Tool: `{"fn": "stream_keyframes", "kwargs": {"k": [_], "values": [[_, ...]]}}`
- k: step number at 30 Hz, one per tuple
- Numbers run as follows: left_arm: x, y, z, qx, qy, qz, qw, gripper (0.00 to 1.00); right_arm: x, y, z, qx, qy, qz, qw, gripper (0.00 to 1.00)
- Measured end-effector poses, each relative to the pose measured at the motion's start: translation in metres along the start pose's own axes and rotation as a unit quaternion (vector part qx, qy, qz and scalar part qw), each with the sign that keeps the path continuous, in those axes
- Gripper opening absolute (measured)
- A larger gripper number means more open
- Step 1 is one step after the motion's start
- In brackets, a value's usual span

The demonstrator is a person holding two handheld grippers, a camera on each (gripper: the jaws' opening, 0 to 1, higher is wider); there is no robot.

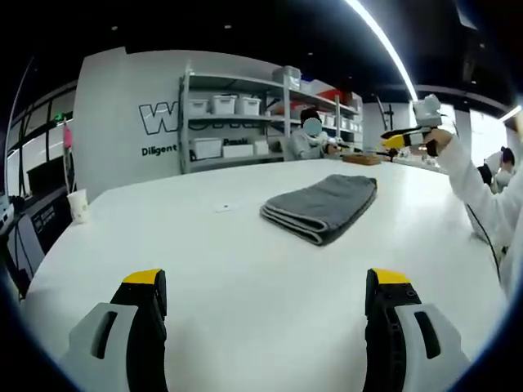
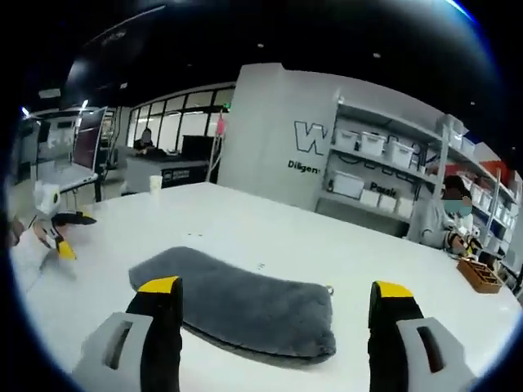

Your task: Open the folded towel by lifting each exposed corner and separating the folded layers until the towel lies flat within the target outline without major curled edges

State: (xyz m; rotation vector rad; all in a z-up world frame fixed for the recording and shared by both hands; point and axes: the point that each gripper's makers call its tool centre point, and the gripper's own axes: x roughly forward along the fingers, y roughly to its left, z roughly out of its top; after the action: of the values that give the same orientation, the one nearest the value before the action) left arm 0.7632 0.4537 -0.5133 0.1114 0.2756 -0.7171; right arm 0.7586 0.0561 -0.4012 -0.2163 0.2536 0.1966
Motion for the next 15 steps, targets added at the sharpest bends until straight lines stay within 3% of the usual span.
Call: {"fn": "stream_keyframes", "kwargs": {"k": [11,15], "values": [[0.0,0.001,0.001,-0.001,-0.001,-0.001,1.0,1.0,-0.001,0.034,0.011,-0.023,-0.011,0.04,0.9989,0.99],[0.0,0.0,0.001,0.0,-0.001,-0.002,1.0,1.0,0.01,0.061,0.015,-0.04,-0.021,0.061,0.9971,0.99]]}}
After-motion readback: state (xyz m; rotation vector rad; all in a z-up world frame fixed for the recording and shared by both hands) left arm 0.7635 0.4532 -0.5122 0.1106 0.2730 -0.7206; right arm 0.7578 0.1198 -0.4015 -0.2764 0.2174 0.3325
